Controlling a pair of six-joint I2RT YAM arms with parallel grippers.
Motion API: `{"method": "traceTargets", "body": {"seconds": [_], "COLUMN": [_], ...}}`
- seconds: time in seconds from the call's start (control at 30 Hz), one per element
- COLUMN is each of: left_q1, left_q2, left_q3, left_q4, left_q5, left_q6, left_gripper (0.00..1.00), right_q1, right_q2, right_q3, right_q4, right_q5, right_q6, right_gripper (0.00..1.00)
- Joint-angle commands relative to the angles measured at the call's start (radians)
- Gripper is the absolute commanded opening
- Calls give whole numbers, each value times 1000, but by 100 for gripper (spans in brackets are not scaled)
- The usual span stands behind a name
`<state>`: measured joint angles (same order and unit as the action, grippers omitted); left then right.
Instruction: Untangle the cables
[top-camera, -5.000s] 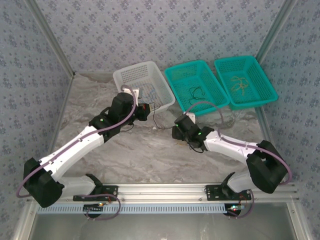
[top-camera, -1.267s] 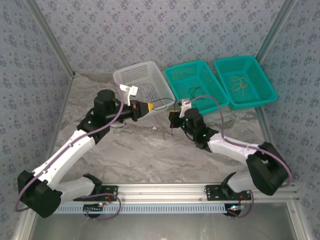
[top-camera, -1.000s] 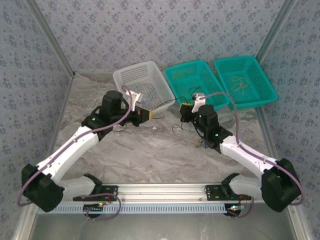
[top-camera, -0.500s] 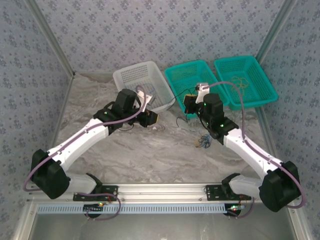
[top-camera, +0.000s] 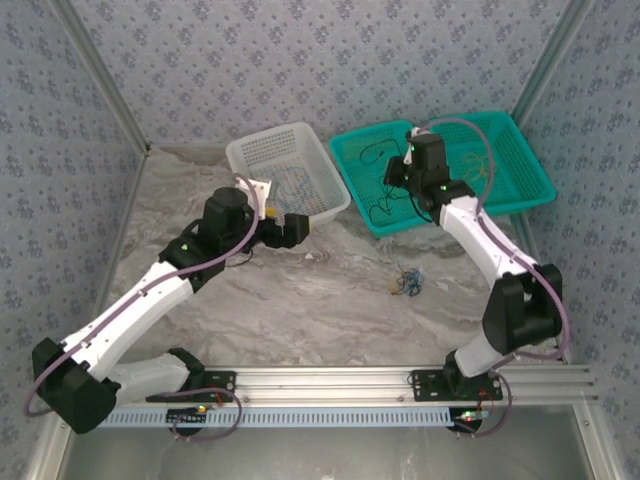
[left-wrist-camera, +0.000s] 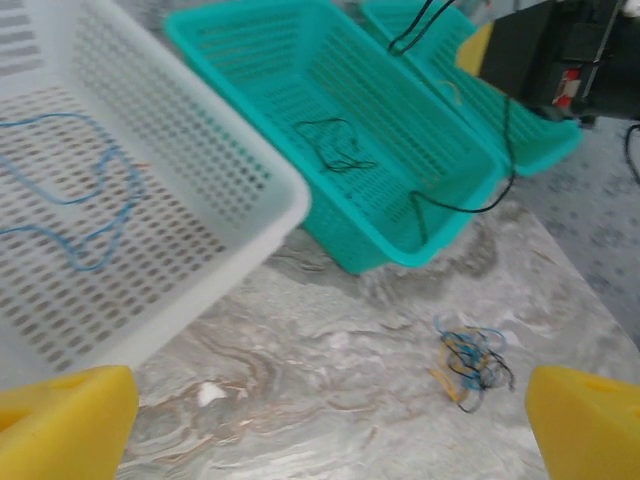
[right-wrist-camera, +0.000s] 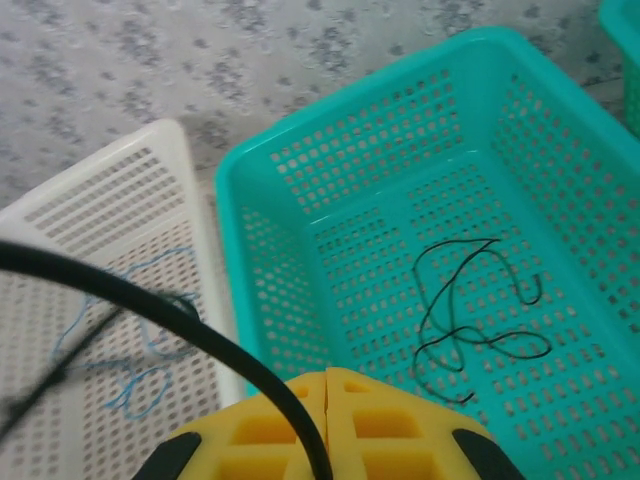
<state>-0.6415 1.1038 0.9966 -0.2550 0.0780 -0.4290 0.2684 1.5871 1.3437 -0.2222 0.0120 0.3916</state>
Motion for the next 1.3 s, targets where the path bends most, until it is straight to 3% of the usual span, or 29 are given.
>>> {"method": "traceTargets", "body": {"seconds": [0.0, 0.3, 0.47, 0.63, 0.73, 1.27], "left_q1": [12, 43, 50, 54, 56, 60], "left_q2": [-35, -68, -64, -57, -44, 18], "left_q3": [-40, -80, -82, -84, -84, -122], "left_q4": [22, 6, 2, 4, 12, 130], "left_q5": [-143, -184, -183, -184, -176, -180], "left_q6": [-64, -112, -119, -124, -135, -228], "left_gripper": [99, 99, 99, 99, 99, 99], "right_q1": [-29, -45, -44, -42, -41, -47], "right_q2": [100, 344, 388, 307, 234, -190], "right_q3": [113, 376, 422, 333, 259, -130], "right_q4": [-145, -301, -354, -306, -279, -261], "right_q5": [48, 202, 223, 198, 191, 194], "right_q6": [-21, -39, -1, 13, 22, 76], "right_gripper": [11, 18, 57, 71, 99, 100]}}
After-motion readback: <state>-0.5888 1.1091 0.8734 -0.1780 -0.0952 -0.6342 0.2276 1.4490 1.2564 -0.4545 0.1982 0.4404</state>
